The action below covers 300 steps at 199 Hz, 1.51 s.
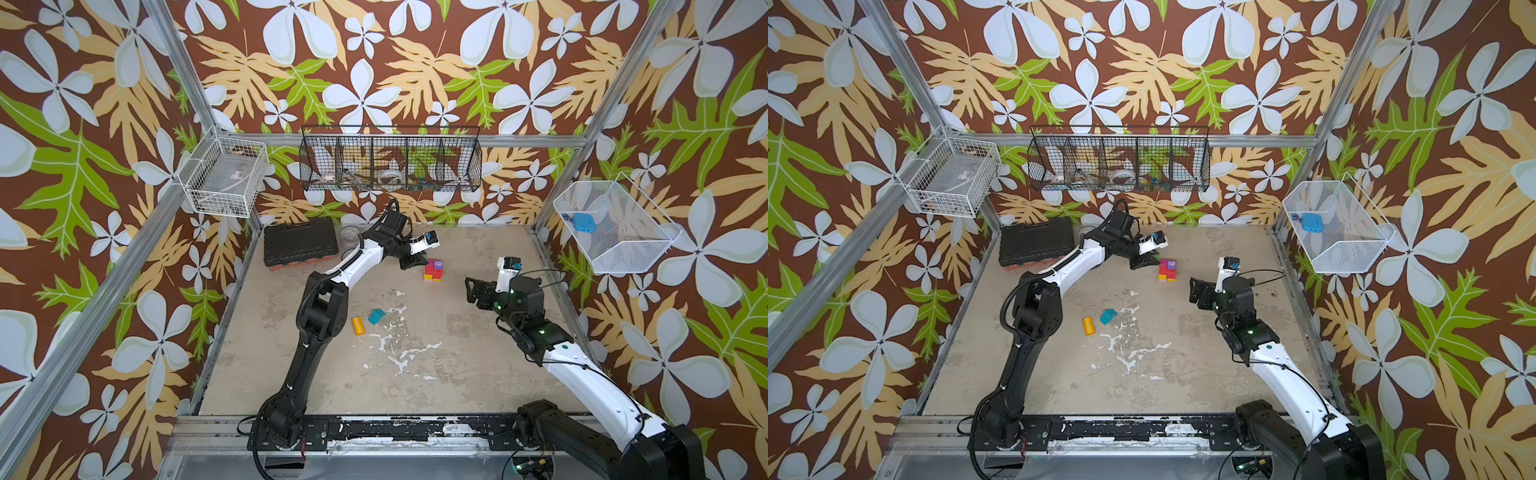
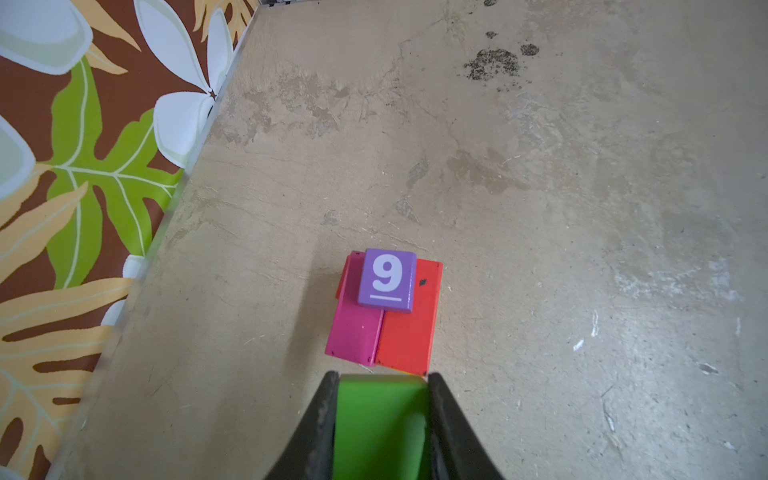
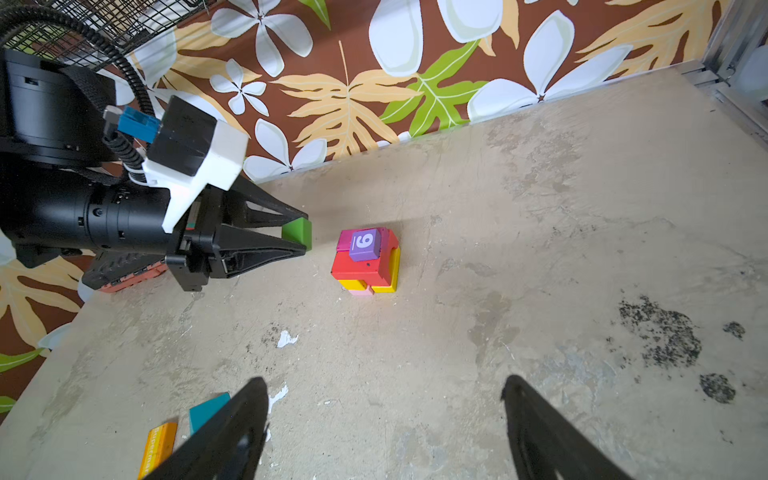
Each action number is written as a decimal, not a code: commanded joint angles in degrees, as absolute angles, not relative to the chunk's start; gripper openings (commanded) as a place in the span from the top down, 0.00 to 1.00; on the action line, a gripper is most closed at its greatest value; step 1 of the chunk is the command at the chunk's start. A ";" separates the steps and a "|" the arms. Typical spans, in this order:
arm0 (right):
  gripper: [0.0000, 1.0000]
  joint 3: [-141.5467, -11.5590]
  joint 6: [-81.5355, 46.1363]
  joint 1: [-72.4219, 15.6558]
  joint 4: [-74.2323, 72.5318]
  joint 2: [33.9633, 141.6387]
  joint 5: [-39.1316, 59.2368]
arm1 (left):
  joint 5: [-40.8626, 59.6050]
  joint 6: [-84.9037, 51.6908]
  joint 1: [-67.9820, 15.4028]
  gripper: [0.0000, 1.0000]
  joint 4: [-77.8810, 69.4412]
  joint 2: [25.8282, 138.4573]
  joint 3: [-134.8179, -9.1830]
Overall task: Build the wood block tower
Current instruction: 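Lower the green cube onto the stack top beside the purple '9' cube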
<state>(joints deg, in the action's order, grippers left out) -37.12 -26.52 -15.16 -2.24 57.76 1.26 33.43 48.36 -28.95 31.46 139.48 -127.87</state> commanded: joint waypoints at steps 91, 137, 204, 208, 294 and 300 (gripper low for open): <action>0.12 -37.40 -26.28 -15.19 -3.87 58.73 1.63 | 32.89 53.15 -30.85 1.00 35.86 144.47 -133.72; 0.12 -37.44 -26.28 -15.20 -3.91 58.71 1.88 | 33.31 52.91 -30.94 1.00 34.36 145.04 -134.38; 0.12 -37.44 -26.28 -15.16 -3.87 58.75 2.02 | 33.41 52.22 -30.94 1.00 31.84 145.65 -134.34; 0.12 -37.44 -26.28 -15.16 -3.87 58.76 2.07 | 33.45 52.13 -31.00 1.00 31.65 145.72 -134.38; 0.12 -37.53 -26.25 -15.20 -3.78 58.76 2.29 | 33.71 51.33 -31.03 0.91 29.44 145.90 -134.34; 0.12 -37.53 -26.23 -15.16 -3.76 58.77 2.29 | 33.67 51.33 -31.03 0.90 29.37 145.98 -134.34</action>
<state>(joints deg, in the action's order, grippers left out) -37.19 -26.55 -15.18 -2.59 58.74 1.72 32.97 51.29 -30.92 30.57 145.40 -133.88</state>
